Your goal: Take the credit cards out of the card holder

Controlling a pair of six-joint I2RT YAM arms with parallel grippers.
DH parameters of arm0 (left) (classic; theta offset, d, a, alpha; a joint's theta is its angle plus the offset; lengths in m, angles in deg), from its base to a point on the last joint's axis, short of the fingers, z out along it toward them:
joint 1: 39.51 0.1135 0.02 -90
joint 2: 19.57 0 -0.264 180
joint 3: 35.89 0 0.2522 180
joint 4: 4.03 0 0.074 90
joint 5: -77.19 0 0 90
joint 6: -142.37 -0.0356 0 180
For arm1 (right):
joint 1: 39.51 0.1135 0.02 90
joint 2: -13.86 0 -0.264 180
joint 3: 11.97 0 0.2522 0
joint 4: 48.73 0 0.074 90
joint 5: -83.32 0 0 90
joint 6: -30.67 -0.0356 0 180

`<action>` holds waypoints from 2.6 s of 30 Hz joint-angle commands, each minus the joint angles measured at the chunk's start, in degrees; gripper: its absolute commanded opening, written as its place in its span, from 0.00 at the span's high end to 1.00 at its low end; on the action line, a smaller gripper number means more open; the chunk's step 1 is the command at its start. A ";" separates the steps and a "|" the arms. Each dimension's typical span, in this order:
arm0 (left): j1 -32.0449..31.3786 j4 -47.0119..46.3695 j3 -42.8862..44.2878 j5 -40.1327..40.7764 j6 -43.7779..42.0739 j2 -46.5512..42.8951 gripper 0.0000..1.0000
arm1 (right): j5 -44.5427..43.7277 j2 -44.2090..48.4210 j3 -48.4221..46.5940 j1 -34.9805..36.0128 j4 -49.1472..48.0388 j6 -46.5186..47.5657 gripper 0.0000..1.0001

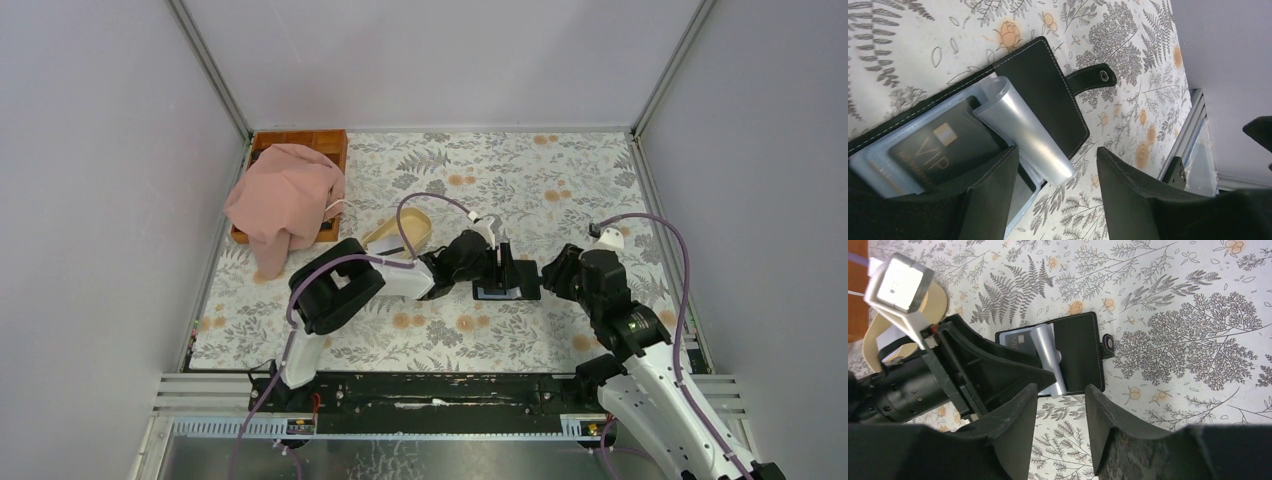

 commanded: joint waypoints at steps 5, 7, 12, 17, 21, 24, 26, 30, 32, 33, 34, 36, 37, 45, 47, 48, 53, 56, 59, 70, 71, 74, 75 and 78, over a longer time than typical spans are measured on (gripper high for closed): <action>-0.53 -3.24 7.37 -3.35 1.64 4.37 0.34 | -0.06 1.65 -3.94 0.21 0.55 -0.37 0.52; -0.54 -3.05 8.56 -3.38 1.64 5.42 0.34 | -1.72 3.00 -4.31 0.20 1.21 -0.51 0.52; -0.50 -4.81 9.97 -3.91 1.64 6.96 0.34 | -6.02 6.02 -4.94 0.13 2.84 -0.56 0.52; -0.50 -8.74 11.13 -7.85 2.28 8.81 0.35 | -7.65 7.91 -4.56 0.21 2.98 -1.20 0.52; -1.04 -10.18 12.43 -10.55 3.70 10.75 0.35 | -8.10 8.16 -4.55 0.21 3.43 -1.33 0.52; -1.56 -8.50 14.51 -11.59 4.36 12.47 0.35 | -8.54 8.35 -4.41 0.21 3.69 -1.75 0.52; -1.67 -8.93 14.72 -11.88 5.17 13.28 0.35 | -9.08 8.86 -4.02 0.14 3.29 -2.18 0.52; -1.66 -12.25 10.82 -12.02 5.44 12.45 0.35 | -10.28 7.78 -2.25 0.13 0.89 -4.89 0.52; -1.65 -13.50 8.42 -12.02 5.11 11.57 0.35 | -9.91 6.01 -2.01 0.16 -0.85 -6.09 0.52; -1.70 -13.78 7.40 -12.10 4.93 11.15 0.35 | -9.37 5.07 -2.06 0.14 -1.98 -6.48 0.52; -1.74 -14.30 6.08 -12.27 4.82 10.87 0.35 | -8.73 4.17 -2.19 0.19 -3.06 -6.76 0.52; -1.77 -16.59 3.18 -12.76 5.39 10.26 0.35 | -7.99 2.41 -2.65 0.19 -4.79 -7.15 0.52; -1.76 -17.97 1.88 -12.90 5.68 10.05 0.35 | -7.65 1.67 -2.88 0.20 -5.70 -7.26 0.52; -1.73 -22.74 -3.39 -13.47 6.61 6.82 0.35 | -4.03 -2.66 -0.92 -0.29 -11.72 -9.04 0.52; -1.71 -23.94 -4.00 -13.88 6.97 5.98 0.35 | -2.24 -4.45 0.33 -0.61 -14.23 -9.78 0.52; -1.74 -24.09 -4.17 -13.94 6.84 5.52 0.35 | -0.76 -5.67 0.83 -0.90 -15.63 -10.14 0.52; -1.72 -24.76 -5.60 -14.34 6.74 4.06 0.35 | 6.07 -13.52 2.34 -2.73 -22.24 -10.31 0.51; -1.72 -24.90 -6.42 -14.27 6.44 3.34 0.35 | 9.93 -19.83 1.95 -3.11 -24.47 -9.56 0.51; -1.81 -24.45 -6.32 -14.23 6.21 3.51 0.35 | 12.39 -21.93 2.69 -3.18 -26.84 -9.28 0.53; -2.08 -24.56 -6.47 -17.53 6.11 1.58 0.34 | 18.06 -31.69 3.97 -3.39 -32.31 -7.10 0.58; -2.37 -23.46 -6.66 -17.62 5.13 0.40 0.34 | 17.33 -32.49 5.13 -3.50 -34.00 -7.22 0.59; -2.60 -19.64 -7.24 -18.52 2.09 -2.85 0.34 | 19.45 -35.30 6.97 -5.57 -37.09 -7.28 0.61; -2.49 -18.36 -7.55 -19.34 0.94 -3.84 0.36 | 20.62 -36.29 7.22 -6.03 -37.77 -7.42 0.62; -1.48 -14.79 -10.37 -18.53 -1.30 -7.86 0.46 | 24.13 -38.41 7.52 -6.41 -39.16 -7.37 0.62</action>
